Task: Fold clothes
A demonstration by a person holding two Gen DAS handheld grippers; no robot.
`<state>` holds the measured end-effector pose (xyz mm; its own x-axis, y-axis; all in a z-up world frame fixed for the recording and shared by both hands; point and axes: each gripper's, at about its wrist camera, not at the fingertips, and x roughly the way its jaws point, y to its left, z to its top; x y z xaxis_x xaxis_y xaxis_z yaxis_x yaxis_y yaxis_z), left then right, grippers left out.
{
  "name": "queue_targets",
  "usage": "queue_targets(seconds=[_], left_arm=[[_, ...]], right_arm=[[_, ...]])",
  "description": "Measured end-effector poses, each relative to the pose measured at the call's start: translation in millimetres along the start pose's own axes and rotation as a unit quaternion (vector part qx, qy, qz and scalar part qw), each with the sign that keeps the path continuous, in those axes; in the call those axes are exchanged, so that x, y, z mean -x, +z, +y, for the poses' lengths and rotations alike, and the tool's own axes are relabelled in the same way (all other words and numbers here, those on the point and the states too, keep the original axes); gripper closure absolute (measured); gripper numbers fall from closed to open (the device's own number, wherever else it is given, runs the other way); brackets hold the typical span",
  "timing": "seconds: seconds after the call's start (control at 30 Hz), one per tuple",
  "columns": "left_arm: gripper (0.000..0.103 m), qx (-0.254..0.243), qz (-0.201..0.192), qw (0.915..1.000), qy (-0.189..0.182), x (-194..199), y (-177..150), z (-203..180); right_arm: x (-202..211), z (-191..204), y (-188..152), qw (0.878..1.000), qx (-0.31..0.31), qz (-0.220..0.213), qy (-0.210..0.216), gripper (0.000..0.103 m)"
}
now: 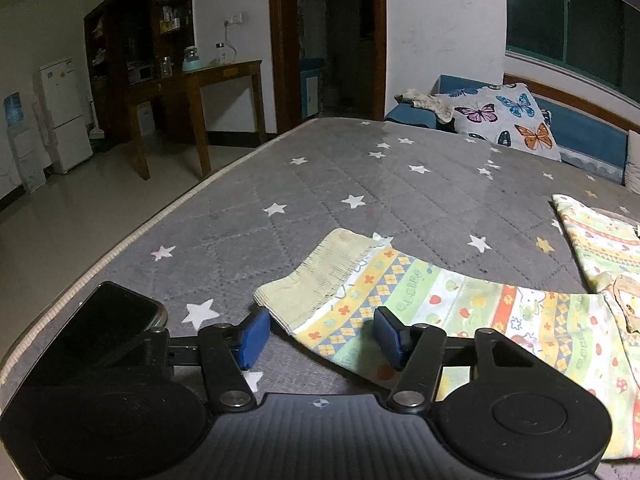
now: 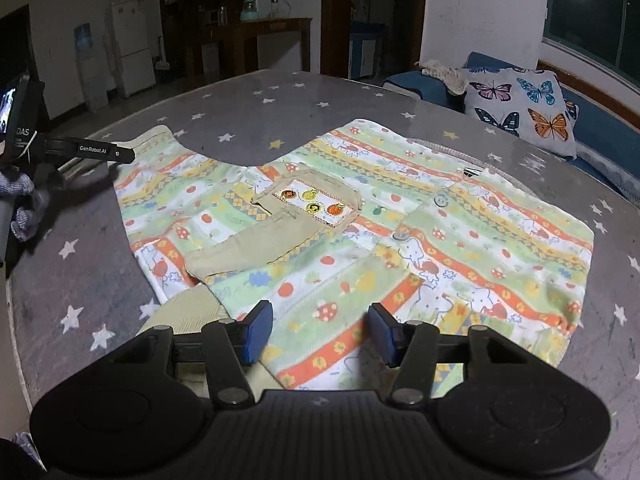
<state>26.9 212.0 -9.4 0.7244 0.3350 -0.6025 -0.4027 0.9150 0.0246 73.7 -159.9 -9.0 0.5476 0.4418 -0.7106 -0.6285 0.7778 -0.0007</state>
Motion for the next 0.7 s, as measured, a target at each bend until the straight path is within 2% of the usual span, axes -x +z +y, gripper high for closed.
queue_targets(seconds=[0.13, 0.17, 0.23, 0.5, 0.6, 0.67, 0.7], left_arm=[[0.042, 0.002, -0.004, 1.0000, 0.001, 2.5, -1.7, 0.7], [0.042, 0.003, -0.004, 1.0000, 0.002, 2.7, -2.0, 1.0], [0.042, 0.006, -0.005, 1.0000, 0.003, 2.7, -2.1, 1.9], [0.043, 0.025, 0.005, 0.9997, -0.001, -6.9, 3.9, 7.4], [0.056, 0.030, 0.002, 0.9995, -0.003, -9.4, 5.5, 9.3], [0.073, 0.030, -0.001, 0.9995, -0.003, -10.9, 6.1, 10.6], [0.079, 0.033, -0.002, 0.9994, -0.004, -11.4, 6.8, 12.1]], right_arm=[[6.1, -4.8, -0.8, 1.000, -0.009, -0.009, -0.002, 0.033], [5.6, -6.0, -1.5, 1.000, -0.012, -0.008, -0.003, 0.031], [3.1, -7.7, -3.2, 1.000, -0.018, -0.004, -0.006, 0.019], [1.1, -13.5, -8.5, 0.999, -0.040, -0.002, -0.007, 0.003], [0.7, -16.9, -11.0, 0.999, -0.053, 0.000, -0.008, 0.001], [0.2, -18.7, -12.5, 0.998, -0.060, 0.002, -0.008, 0.000], [-0.1, -19.5, -13.3, 0.998, -0.063, 0.003, -0.008, 0.000]])
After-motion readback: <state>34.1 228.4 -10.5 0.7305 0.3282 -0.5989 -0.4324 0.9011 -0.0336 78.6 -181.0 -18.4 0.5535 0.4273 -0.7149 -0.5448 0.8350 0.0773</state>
